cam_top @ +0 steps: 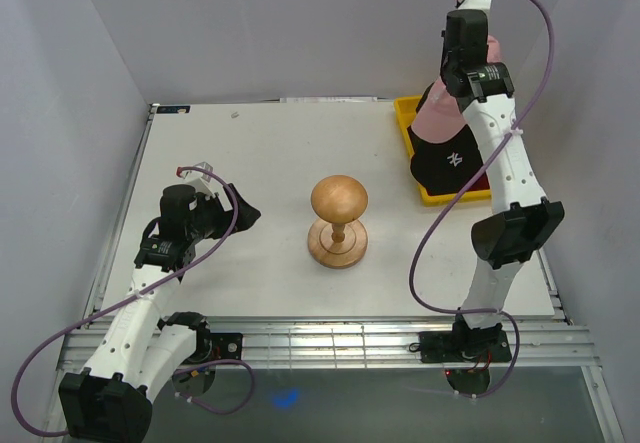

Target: Stack the hats

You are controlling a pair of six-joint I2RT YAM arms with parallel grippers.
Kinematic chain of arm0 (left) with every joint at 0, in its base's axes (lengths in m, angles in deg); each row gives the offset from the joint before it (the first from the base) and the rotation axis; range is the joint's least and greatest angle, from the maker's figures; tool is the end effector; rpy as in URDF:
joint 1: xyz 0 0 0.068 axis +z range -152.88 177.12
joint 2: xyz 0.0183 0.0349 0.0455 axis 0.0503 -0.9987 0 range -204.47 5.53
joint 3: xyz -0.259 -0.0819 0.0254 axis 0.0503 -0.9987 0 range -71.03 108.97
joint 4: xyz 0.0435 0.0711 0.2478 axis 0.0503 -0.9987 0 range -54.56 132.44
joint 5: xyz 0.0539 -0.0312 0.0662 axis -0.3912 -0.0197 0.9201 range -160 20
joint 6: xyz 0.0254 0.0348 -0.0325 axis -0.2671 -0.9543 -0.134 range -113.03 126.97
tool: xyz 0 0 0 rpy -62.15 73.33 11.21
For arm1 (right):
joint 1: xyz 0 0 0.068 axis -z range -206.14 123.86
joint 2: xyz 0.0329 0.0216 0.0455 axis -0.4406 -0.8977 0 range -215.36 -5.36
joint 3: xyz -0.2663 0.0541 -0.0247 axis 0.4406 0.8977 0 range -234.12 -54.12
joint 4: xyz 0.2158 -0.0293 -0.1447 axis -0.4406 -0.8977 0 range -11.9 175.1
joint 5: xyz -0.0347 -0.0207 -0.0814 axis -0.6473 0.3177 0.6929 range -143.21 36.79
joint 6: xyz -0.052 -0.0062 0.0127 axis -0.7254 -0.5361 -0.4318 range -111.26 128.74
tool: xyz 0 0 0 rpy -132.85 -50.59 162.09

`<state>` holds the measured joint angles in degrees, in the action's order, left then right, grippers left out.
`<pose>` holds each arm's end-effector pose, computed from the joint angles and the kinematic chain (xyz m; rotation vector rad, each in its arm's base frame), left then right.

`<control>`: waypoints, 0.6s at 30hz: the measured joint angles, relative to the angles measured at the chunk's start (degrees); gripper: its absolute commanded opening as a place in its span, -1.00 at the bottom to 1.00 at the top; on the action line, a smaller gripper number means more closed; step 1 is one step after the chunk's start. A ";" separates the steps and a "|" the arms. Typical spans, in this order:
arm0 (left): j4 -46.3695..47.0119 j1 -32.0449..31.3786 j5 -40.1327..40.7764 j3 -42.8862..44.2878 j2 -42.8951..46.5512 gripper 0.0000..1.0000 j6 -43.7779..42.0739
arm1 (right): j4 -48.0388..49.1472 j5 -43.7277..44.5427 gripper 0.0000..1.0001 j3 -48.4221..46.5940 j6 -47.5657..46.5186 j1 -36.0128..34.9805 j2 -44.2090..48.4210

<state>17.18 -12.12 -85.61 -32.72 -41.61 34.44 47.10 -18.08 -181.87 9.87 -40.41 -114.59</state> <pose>0.1775 -0.0385 0.2679 -0.1914 2.2083 -0.6571 0.4095 0.0831 0.4632 0.1965 1.8556 -0.3987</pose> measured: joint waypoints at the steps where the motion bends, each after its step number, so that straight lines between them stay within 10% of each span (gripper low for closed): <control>1: 0.00 0.00 0.00 0.00 0.00 0.96 0.00 | 0.00 -0.68 -0.84 -0.04 0.04 0.00 0.94; 18: -0.02 -0.17 0.17 0.00 0.00 0.96 0.00 | 3.78 -26.64 -0.84 10.19 10.38 0.00 20.33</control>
<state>17.16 -12.29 -85.44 -32.72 -41.61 34.44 50.88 -44.72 -171.68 20.25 -40.41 -94.27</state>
